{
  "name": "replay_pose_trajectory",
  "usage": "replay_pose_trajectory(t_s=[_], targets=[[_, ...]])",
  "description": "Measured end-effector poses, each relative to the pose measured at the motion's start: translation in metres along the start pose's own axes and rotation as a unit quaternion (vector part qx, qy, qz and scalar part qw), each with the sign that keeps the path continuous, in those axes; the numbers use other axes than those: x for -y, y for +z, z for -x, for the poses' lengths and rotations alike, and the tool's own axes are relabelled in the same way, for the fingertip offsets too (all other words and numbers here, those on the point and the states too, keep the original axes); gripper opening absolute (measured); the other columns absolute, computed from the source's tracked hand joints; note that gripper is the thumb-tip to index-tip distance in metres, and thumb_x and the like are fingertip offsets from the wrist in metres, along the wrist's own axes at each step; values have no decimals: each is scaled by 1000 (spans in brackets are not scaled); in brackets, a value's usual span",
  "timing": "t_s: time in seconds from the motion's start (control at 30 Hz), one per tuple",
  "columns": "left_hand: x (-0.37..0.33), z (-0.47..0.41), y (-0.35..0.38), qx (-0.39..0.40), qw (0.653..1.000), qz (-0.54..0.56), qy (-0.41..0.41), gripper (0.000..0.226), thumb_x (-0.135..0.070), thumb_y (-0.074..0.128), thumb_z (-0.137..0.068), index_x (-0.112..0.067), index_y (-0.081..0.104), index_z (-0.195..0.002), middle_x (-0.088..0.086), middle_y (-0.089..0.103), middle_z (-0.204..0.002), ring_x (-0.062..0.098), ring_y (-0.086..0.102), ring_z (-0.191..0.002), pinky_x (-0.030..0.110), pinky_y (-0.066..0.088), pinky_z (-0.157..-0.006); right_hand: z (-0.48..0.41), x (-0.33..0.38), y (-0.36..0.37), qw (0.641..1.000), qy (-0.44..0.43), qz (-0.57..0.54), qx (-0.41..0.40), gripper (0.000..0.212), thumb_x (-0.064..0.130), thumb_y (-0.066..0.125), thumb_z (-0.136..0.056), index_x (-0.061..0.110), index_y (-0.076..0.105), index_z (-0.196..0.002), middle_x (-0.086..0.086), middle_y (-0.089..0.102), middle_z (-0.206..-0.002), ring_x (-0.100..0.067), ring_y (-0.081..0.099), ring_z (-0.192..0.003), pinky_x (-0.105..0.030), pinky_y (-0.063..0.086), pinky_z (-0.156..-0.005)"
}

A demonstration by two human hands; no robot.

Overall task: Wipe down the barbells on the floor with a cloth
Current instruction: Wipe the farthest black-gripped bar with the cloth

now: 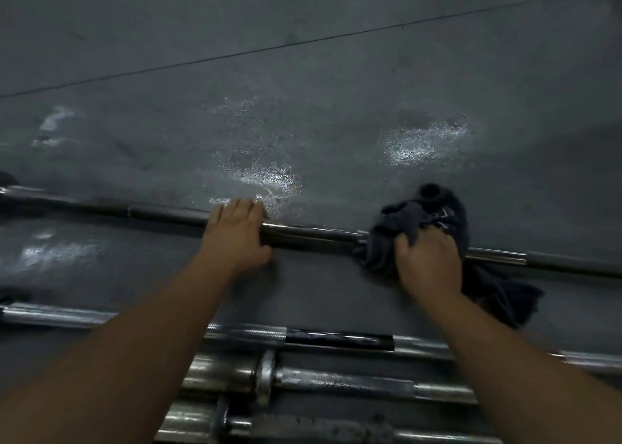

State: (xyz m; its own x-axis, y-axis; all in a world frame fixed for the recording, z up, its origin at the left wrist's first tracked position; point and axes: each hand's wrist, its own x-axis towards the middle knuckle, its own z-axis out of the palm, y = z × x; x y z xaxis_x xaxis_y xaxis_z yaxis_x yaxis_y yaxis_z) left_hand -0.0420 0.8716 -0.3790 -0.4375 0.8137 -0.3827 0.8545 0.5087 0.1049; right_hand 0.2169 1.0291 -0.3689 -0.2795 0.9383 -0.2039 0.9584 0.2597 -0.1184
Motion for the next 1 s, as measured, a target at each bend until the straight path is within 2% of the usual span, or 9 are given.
replay_pose_trajectory(t_s=[0.17,0.3,0.4,0.47,0.6,0.67,0.83,0.93,1.0], targets=[[4,48,25,-28,999,14,14,80,-48,42,-64,-14,50,-136,7,54,-139,28,44,-133,48,25,-116,71,108,44,978,-202,-49,28,54,46,41,-80,17,68,-116,-9,61,-131,-33,54,-121,-50,35,-109],[20,72,25,-72,996,40,23,58,-38,45,-68,-18,62,-120,4,66,-115,28,61,-106,41,44,-95,74,75,38,948,-299,-1,108,62,49,36,-82,22,57,-133,-6,52,-143,-27,47,-132,-42,32,-113],[18,76,39,-87,995,51,-9,50,-44,41,-78,-22,61,-118,1,63,-116,27,57,-106,44,38,-97,65,16,30,988,-143,-56,28,49,41,42,-82,13,71,-110,-10,63,-115,-33,59,-103,-40,46,-91],[15,79,54,-78,995,56,-24,52,-49,37,-83,-27,56,-126,0,54,-130,25,48,-121,49,27,-109,78,31,36,996,-67,-63,2,50,40,41,-80,12,72,-106,-9,65,-117,-32,59,-107,-43,44,-96],[22,72,55,-51,995,81,-7,57,-47,27,-87,-34,45,-140,-8,43,-145,20,34,-133,47,17,-114,110,116,51,966,-242,-76,47,50,47,45,-79,28,63,-121,3,61,-126,-21,54,-118,-45,34,-107],[27,60,47,-40,994,98,-1,63,-48,20,-86,-35,41,-144,-10,40,-150,19,32,-136,44,17,-112,90,110,46,951,-298,-54,60,44,49,46,-81,28,63,-116,2,64,-110,-22,59,-105,-42,40,-96],[33,9,20,-31,987,159,7,79,-52,13,-77,-31,37,-149,-8,33,-157,15,26,-144,39,15,-115,28,21,21,991,-115,-60,-24,38,41,40,-79,10,63,-78,-13,58,-76,-37,58,-72,-39,40,-63],[41,-20,0,-55,977,207,11,80,-53,15,-77,-24,43,-146,0,37,-155,22,30,-143,46,21,-117,15,45,23,995,-15,-67,-73,37,39,40,-78,12,64,-76,-12,59,-75,-36,59,-78,-42,42,-76],[42,-17,0,-95,980,177,19,70,-47,22,-81,-18,51,-137,3,49,-145,27,42,-133,46,30,-112,19,106,36,993,-55,-55,-86,32,40,45,-78,16,65,-75,-9,65,-75,-32,61,-79,-47,41,-93]])
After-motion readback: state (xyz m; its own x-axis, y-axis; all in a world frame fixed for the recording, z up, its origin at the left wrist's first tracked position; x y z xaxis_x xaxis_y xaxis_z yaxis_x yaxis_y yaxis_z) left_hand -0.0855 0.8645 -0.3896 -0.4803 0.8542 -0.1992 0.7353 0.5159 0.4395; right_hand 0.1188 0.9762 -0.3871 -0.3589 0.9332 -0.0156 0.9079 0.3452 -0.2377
